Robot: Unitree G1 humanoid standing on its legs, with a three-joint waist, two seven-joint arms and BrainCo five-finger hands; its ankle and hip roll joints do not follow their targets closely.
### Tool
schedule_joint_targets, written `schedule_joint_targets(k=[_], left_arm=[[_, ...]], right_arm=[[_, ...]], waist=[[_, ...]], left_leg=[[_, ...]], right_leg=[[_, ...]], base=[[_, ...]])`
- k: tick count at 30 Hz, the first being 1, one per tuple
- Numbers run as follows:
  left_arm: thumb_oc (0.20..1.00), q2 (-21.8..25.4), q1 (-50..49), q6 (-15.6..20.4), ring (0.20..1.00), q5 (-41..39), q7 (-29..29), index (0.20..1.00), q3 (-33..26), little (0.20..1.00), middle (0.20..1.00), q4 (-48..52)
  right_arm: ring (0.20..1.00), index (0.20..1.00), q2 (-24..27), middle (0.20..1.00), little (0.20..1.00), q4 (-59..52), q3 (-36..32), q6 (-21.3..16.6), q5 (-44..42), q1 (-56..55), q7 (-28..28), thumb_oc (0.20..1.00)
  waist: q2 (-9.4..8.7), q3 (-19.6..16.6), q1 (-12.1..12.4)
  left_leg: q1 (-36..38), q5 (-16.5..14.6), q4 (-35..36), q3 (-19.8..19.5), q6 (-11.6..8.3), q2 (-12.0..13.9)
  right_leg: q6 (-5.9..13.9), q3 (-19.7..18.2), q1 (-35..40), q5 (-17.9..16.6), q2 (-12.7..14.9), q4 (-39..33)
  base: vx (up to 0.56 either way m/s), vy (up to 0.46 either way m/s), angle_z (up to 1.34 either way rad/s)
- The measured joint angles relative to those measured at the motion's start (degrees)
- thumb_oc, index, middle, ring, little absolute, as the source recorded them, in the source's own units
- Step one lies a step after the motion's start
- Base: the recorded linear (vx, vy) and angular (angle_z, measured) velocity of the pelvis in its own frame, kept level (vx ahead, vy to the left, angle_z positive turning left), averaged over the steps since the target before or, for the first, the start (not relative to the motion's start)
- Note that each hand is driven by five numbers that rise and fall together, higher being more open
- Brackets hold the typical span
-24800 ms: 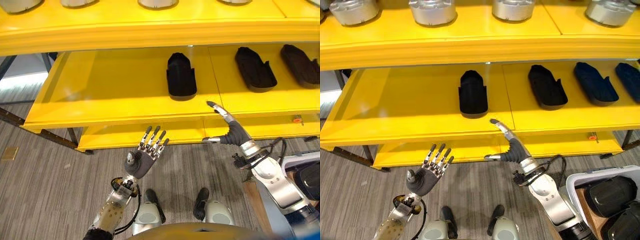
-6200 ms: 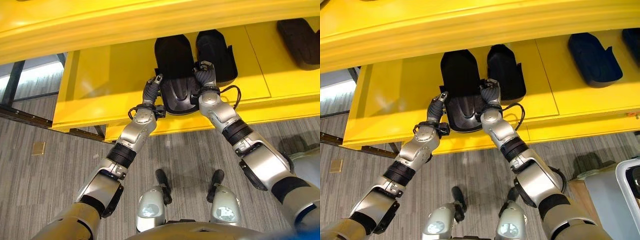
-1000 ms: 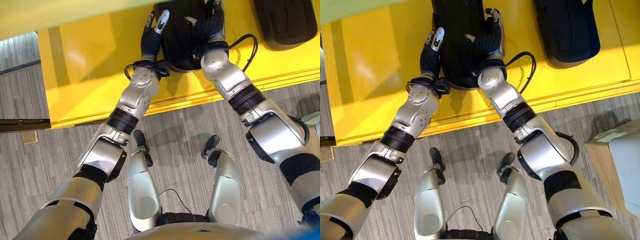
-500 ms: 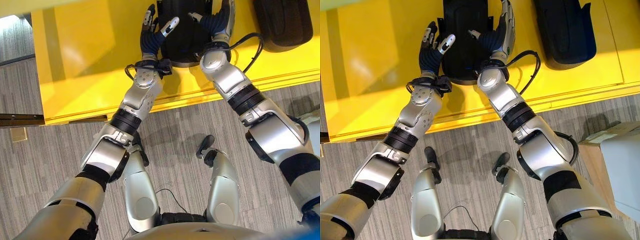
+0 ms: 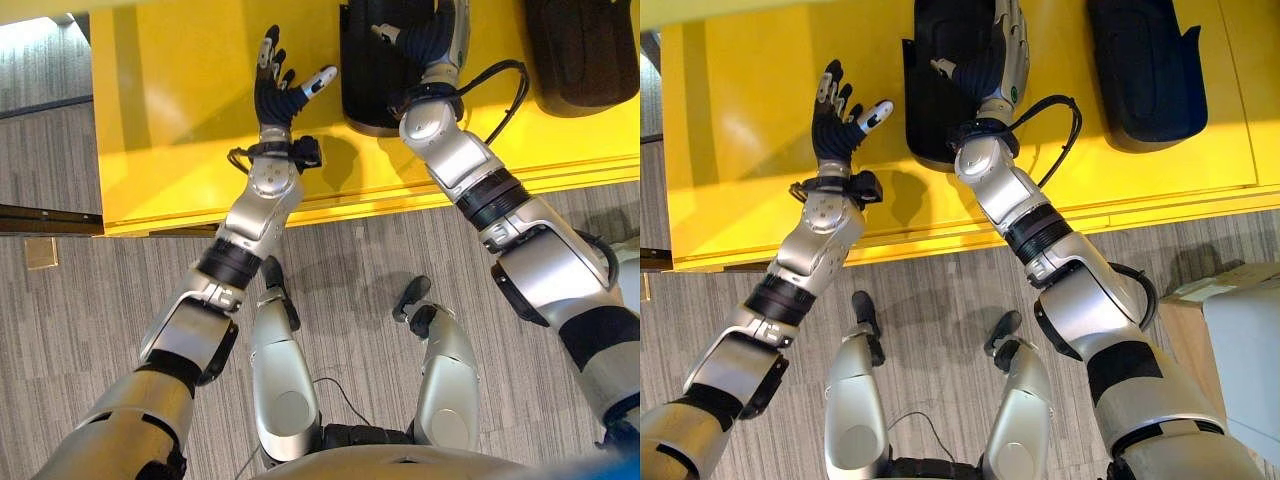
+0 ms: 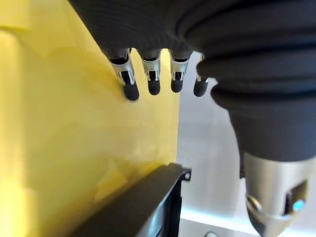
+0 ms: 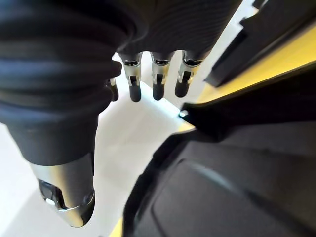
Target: Move parts from the plastic box to the shelf.
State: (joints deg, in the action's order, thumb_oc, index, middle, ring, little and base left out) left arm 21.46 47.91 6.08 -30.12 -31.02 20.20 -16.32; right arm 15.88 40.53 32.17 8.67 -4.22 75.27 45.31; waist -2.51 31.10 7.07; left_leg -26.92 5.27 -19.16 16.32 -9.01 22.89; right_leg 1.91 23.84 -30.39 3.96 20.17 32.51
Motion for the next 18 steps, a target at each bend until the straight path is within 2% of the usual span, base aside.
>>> schedule_joint_targets(k=[6, 9, 15, 18], left_arm=[[1.0, -1.0, -4.0, 1.3, 1.0, -2.6, 2.4, 1.0, 0.1, 1.0, 1.0, 3.7], [1.0, -1.0, -6.6, 3.0, 1.0, -3.0, 2.9, 1.0, 0.6, 1.0, 1.0, 5.6], [1.0, -0.6, -12.7, 7.8, 1.0, -1.7, 4.4, 1.0, 1.2, 1.0, 1.0, 12.1], [1.0, -0.4, -14.5, 8.6, 1.0, -1.7, 4.8, 1.0, 1.2, 1.0, 1.0, 14.0]], right_arm=[[1.0, 1.0, 0.0, 1.0, 1.0, 1.2, 0.0, 1.6, -1.5, -2.5, 0.0, 1.0], [1.0, 1.0, 0.2, 1.0, 1.0, 1.7, 0.0, 1.4, 1.5, -2.9, -1.6, 1.0], [1.0, 1.0, 3.8, 1.0, 1.0, -3.0, 5.1, 1.3, 15.5, -3.8, -10.6, 1.0], [1.0, 1.0, 5.1, 1.0, 1.0, -7.3, 7.2, 1.7, 16.9, -6.3, -13.2, 1.0]], waist=[[0.01, 0.0, 0.5], [0.01, 0.0, 0.4], [0.11, 0.0, 0.6], [0.16, 0.0, 1.2]], left_leg=[[0.1, 0.1, 0.1, -0.9, 0.08, -0.1], [0.1, 0.1, 0.1, -1.0, 0.11, -0.2], [0.5, 0.5, 1.1, -1.1, 0.12, -0.8], [0.9, 0.6, 1.2, -1.0, 0.07, -1.0]], right_leg=[[0.02, 0.7, 1.0, 0.1, 0.1, -0.1], [0.0, 0.7, 1.0, 0.1, 0.1, -0.2], [0.04, 0.7, 1.0, 0.1, 0.3, -0.3], [0.14, 0.8, 1.4, 0.2, 0.6, -0.3]], base=[[-0.01, -0.025, 0.05], [0.0, 0.0, 0.0], [0.0, 0.0, 0.0], [0.0, -0.007, 0.02]])
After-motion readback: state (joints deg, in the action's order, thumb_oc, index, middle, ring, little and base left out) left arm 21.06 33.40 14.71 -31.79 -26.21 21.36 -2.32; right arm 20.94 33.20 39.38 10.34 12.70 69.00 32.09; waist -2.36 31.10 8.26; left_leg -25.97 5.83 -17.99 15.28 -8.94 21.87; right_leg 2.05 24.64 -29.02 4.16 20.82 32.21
